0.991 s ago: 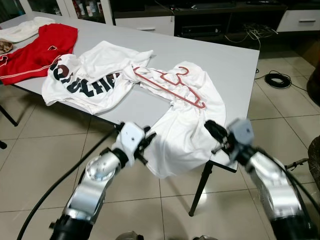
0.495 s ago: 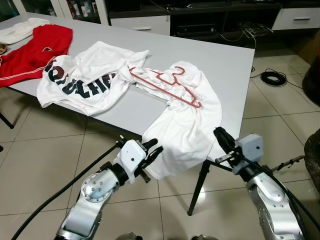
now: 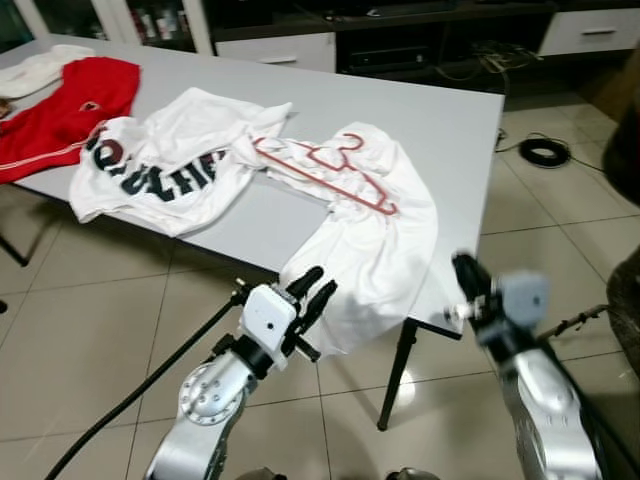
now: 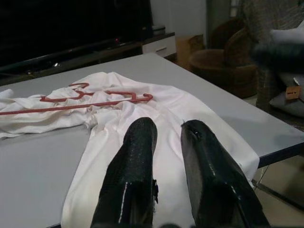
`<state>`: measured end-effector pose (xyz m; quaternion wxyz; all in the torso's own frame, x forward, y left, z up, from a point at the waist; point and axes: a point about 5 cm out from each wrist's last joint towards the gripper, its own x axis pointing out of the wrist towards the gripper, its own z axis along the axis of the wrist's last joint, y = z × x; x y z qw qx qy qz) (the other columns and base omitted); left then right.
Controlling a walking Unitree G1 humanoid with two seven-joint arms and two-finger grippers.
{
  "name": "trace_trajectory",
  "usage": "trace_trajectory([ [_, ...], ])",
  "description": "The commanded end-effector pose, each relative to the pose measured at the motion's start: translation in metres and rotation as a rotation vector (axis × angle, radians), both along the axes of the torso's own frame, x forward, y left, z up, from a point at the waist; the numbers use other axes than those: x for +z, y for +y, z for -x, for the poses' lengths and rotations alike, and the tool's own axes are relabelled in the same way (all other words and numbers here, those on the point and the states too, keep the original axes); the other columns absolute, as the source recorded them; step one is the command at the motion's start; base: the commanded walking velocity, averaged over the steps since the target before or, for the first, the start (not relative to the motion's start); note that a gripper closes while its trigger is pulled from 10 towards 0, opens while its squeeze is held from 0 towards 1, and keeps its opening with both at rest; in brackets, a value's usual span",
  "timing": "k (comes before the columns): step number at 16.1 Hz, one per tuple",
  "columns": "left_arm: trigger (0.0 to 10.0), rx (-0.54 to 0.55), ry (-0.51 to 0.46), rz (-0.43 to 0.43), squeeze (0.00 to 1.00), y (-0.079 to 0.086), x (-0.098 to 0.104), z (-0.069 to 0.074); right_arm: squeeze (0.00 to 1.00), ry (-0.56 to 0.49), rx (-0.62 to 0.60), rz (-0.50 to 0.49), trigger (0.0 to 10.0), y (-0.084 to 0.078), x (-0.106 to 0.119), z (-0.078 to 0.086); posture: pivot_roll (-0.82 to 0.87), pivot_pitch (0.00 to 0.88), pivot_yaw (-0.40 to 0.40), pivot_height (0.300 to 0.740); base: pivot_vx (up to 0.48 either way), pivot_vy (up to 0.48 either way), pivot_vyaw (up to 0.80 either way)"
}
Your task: Hang hanger
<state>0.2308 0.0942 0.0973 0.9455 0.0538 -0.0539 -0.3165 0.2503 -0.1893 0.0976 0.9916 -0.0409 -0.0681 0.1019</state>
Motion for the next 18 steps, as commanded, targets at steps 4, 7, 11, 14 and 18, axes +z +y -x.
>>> trace_trajectory([
  [4,10.0,0.015,-0.021,0.015,0.0,-0.002,0.006,-0.007,0.0,-0.005,0.025,0.064,10.0,-0.005,0.0,0.0,-0.14,0.017,0.087,0.736,0.0,0.0,0.0],
  [7,10.0,0.005,-0.054,-0.015,0.0,0.001,0.01,-0.013,0.0,0.01,0.005,0.057,10.0,-0.007,-0.003,-0.004,-0.11,0.0,0.083,0.736,0.0,0.0,0.0],
  [11,10.0,0.072,-0.064,0.008,0.0,0.009,0.016,-0.021,0.0,0.02,0.047,-0.019,10.0,0.013,-0.002,-0.02,-0.07,0.0,0.078,0.736,0.0,0.0,0.0],
  [14,10.0,0.064,-0.075,0.002,0.0,0.007,0.017,-0.021,0.0,0.036,0.011,-0.054,10.0,0.009,-0.006,-0.027,-0.04,0.0,0.079,0.736,0.0,0.0,0.0],
  [18,10.0,0.061,-0.088,-0.014,0.0,0.008,0.02,-0.022,0.0,0.032,0.043,-0.052,10.0,0.016,-0.006,-0.035,0.02,0.0,0.067,0.736,0.0,0.0,0.0],
])
